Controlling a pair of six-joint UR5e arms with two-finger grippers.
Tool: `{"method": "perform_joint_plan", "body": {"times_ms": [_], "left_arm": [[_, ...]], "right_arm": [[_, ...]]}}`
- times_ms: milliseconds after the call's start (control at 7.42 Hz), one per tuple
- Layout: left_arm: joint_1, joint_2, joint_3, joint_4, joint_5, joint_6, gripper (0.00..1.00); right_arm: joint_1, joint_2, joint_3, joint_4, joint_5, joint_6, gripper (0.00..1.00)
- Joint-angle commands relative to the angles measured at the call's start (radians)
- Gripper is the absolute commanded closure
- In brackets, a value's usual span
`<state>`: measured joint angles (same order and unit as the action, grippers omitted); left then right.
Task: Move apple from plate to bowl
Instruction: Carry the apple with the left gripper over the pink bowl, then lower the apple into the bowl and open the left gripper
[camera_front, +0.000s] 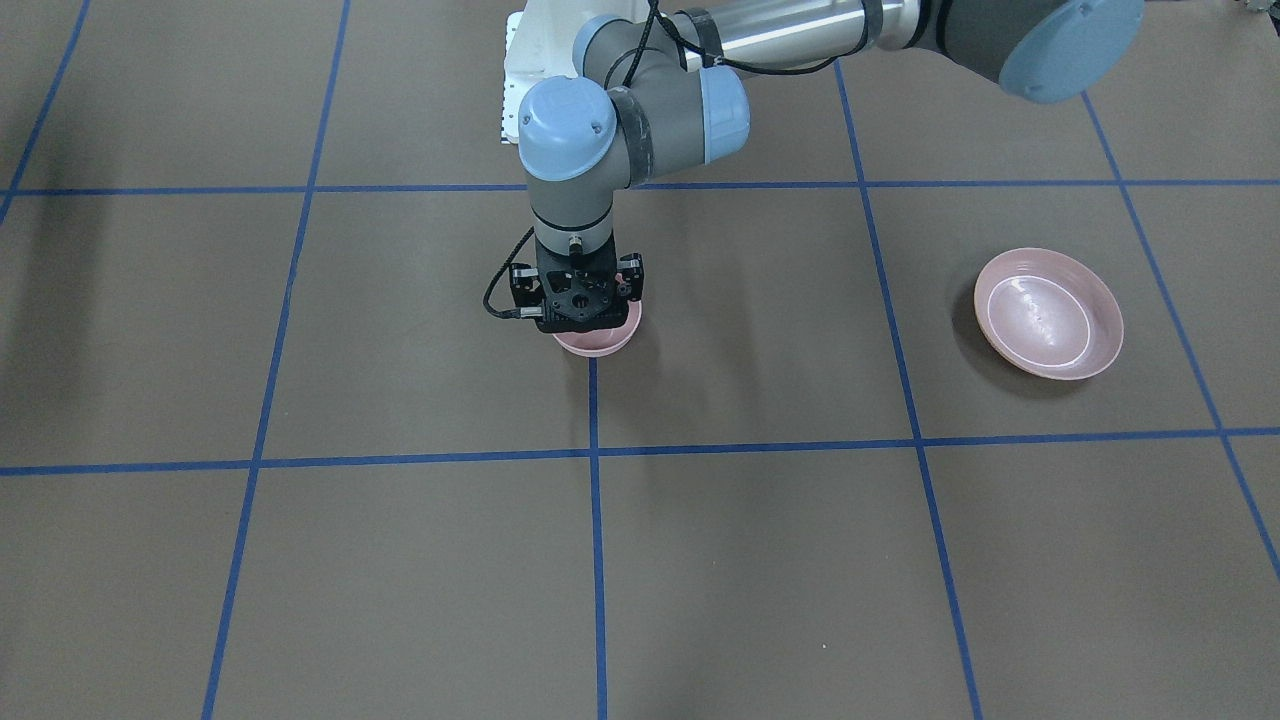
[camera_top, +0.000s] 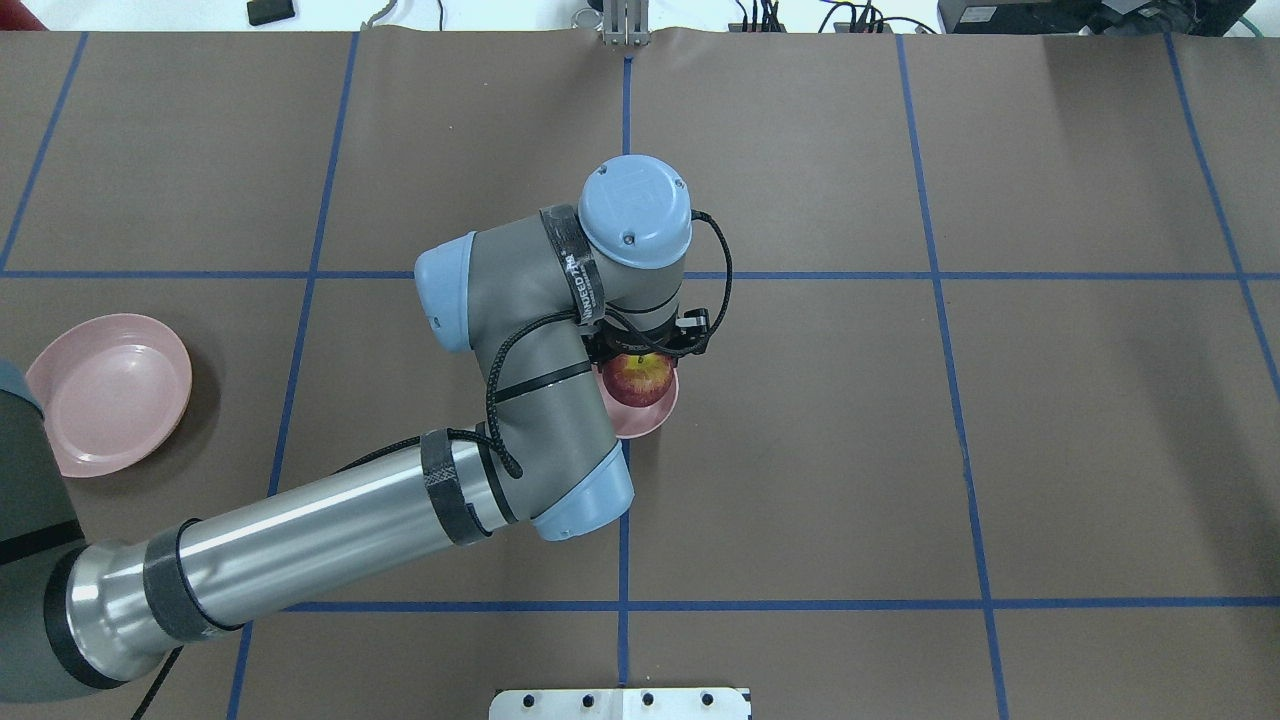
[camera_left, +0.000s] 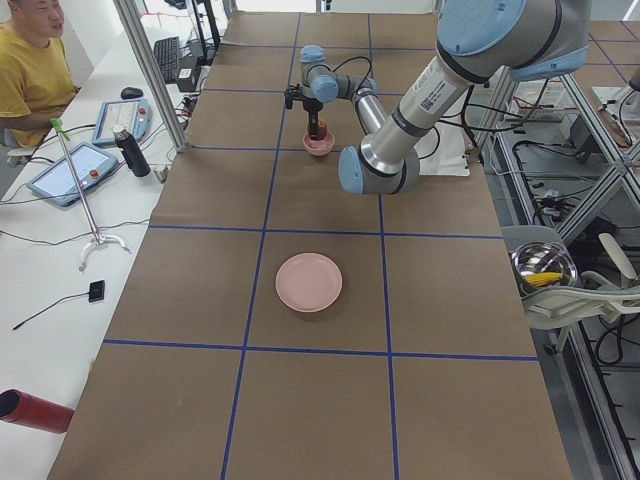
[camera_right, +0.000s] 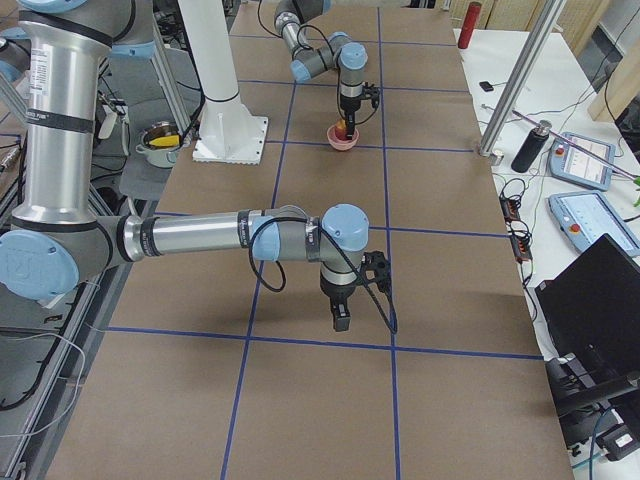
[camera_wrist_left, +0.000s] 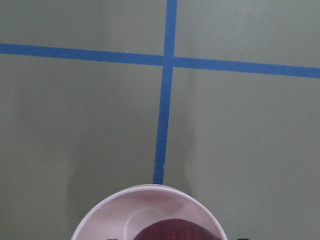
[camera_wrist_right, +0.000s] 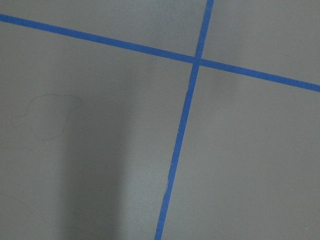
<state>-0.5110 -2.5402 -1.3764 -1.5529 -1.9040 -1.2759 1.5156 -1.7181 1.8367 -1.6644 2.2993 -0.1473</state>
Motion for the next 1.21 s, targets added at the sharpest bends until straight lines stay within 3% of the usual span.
{"method": "perform_joint_plan", "body": {"times_ms": [0, 674, 809, 1078], "left_arm": [[0.002, 0.058, -0.074, 0.002, -0.001, 0.007, 1.0], [0.022, 0.049, -0.05, -0.009, 0.0, -0.002, 1.0], [0.025, 0.049, -0.05, -0.009, 0.002, 0.0, 0.88], [0.025, 0.051, -0.043, -0.018, 0.002, 0.009, 0.26]], "right_arm": [[0.0, 0.002, -0.001, 0.0, 0.0, 0.0, 0.0], [0.0, 0.003, -0.001, 0.0, 0.0, 0.002, 0.0], [0.0, 0.003, -0.001, 0.0, 0.0, 0.002, 0.0], [0.0, 0.003, -0.005, 0.0, 0.002, 0.002, 0.0]]}}
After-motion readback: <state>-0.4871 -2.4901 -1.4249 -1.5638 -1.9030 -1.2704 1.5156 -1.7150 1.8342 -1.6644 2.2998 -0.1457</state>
